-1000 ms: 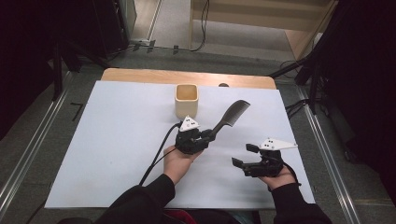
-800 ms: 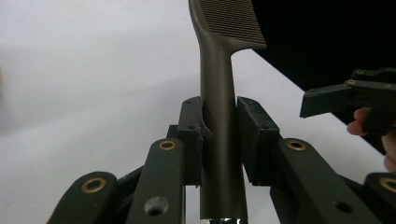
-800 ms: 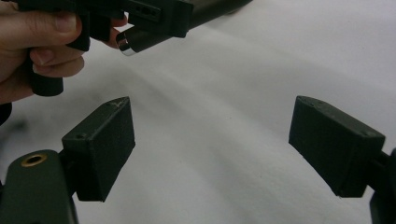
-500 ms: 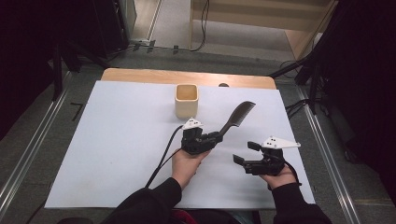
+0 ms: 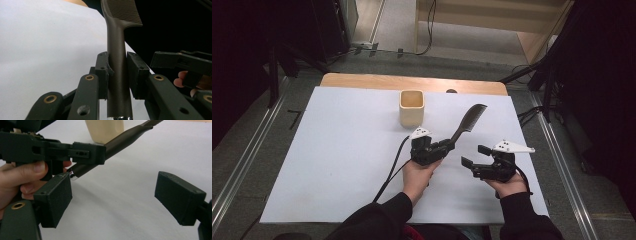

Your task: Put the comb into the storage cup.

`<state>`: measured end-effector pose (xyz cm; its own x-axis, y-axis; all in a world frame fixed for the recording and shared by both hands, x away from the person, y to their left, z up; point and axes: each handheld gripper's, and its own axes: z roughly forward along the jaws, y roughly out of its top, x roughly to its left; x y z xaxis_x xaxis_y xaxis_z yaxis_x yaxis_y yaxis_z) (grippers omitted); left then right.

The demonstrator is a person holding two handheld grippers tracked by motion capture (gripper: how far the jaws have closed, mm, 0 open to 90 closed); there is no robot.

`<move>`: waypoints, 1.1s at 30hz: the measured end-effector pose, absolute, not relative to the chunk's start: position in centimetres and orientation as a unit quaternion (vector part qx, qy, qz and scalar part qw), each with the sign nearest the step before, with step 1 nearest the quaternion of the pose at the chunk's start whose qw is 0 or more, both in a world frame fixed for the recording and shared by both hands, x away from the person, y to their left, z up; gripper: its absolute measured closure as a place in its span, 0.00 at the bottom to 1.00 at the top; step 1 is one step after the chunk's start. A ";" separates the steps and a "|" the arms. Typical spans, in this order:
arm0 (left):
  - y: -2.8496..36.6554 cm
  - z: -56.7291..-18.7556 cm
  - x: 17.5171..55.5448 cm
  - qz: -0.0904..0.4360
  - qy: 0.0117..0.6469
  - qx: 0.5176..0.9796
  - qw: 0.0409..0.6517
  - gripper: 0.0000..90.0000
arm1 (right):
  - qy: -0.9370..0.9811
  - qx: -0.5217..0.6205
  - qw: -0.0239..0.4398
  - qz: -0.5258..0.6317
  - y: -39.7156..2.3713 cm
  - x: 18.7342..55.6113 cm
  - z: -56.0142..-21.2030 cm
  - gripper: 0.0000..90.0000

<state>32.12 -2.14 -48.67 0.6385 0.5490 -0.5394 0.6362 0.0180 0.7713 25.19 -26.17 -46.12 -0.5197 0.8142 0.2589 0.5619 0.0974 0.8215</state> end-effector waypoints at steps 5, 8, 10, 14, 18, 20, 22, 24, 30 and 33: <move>-2.3 -48.8 32.2 -0.043 0.427 0.691 0.581 0.81 | 0.718 0.483 0.135 0.482 -26.1 25.7 -45.8 0.14; -2.6 -48.9 32.1 -0.041 0.425 0.695 0.579 0.81 | 0.712 0.488 0.139 0.486 -26.0 26.1 -45.7 0.14; -2.6 -49.0 32.1 -0.041 0.426 0.692 0.581 0.81 | 0.708 0.491 0.141 0.487 -25.9 26.3 -45.6 0.14; -2.6 -49.2 32.1 -0.037 0.428 0.685 0.588 0.81 | 0.704 0.497 0.141 0.488 -25.7 26.8 -45.5 0.15; -2.8 -49.4 32.0 -0.038 0.430 0.681 0.591 0.81 | 0.698 0.504 0.142 0.488 -25.4 27.3 -45.3 0.15; -2.8 -49.5 31.9 -0.038 0.431 0.681 0.591 0.81 | 0.696 0.507 0.144 0.489 -25.3 27.6 -45.3 0.15; -2.9 -49.6 31.9 -0.039 0.431 0.679 0.593 0.81 | 0.693 0.510 0.142 0.489 -25.1 27.8 -45.2 0.15; -2.9 -49.6 31.9 -0.037 0.431 0.678 0.594 0.81 | 0.691 0.512 0.143 0.489 -25.1 28.1 -45.3 0.15; -3.0 -49.7 31.8 -0.038 0.431 0.676 0.597 0.81 | 0.684 0.523 0.141 0.488 -24.9 28.9 -45.4 0.15; -2.9 -49.7 31.7 -0.037 0.431 0.674 0.599 0.81 | 0.682 0.525 0.143 0.489 -24.8 29.2 -45.4 0.15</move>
